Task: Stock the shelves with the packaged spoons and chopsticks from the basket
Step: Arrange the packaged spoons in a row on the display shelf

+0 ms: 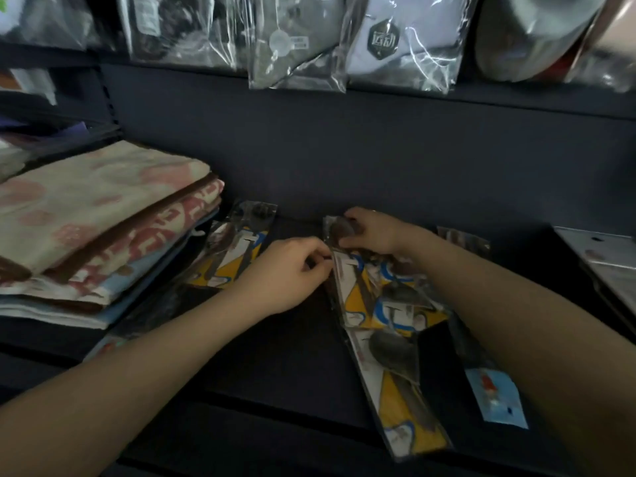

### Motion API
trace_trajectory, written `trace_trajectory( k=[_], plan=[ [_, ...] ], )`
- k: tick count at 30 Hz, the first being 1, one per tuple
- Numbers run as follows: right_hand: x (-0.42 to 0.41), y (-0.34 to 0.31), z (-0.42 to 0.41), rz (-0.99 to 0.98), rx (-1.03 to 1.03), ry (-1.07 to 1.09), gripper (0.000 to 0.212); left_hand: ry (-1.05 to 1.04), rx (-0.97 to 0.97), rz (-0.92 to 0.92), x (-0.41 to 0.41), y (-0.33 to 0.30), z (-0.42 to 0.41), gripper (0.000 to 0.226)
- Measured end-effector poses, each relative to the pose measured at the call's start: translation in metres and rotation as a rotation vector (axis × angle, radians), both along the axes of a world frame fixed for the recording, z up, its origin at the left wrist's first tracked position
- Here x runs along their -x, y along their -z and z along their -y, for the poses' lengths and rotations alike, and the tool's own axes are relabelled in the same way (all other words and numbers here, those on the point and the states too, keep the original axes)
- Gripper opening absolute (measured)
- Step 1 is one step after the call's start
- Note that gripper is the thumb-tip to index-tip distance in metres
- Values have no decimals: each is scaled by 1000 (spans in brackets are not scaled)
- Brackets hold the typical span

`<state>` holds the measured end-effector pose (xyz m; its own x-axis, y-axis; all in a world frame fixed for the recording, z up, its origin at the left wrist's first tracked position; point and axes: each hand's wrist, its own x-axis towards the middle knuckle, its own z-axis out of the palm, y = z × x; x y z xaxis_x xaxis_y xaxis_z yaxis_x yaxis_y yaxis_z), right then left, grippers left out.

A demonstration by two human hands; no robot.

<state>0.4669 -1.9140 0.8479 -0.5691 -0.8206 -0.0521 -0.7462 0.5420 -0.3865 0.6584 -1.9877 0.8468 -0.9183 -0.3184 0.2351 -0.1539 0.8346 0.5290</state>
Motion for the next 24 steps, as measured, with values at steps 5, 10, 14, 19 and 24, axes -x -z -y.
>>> trace_trajectory(
  k=[5,10,14,19,24],
  plan=[
    [9,-9,9,-44,11,-78,31,-117,-30,-1,-9,9,6,29],
    [14,-45,4,283,417,35,18,-167,-189,-12,-6,13,3,39],
    [16,-55,0,335,543,74,14,-166,-292,-34,0,12,-6,42],
    [10,-55,-2,642,700,4,20,-189,-532,-227,7,7,-13,18],
    [-10,-51,5,869,725,-24,27,-121,-879,-295,0,-9,-7,16]
  ],
)
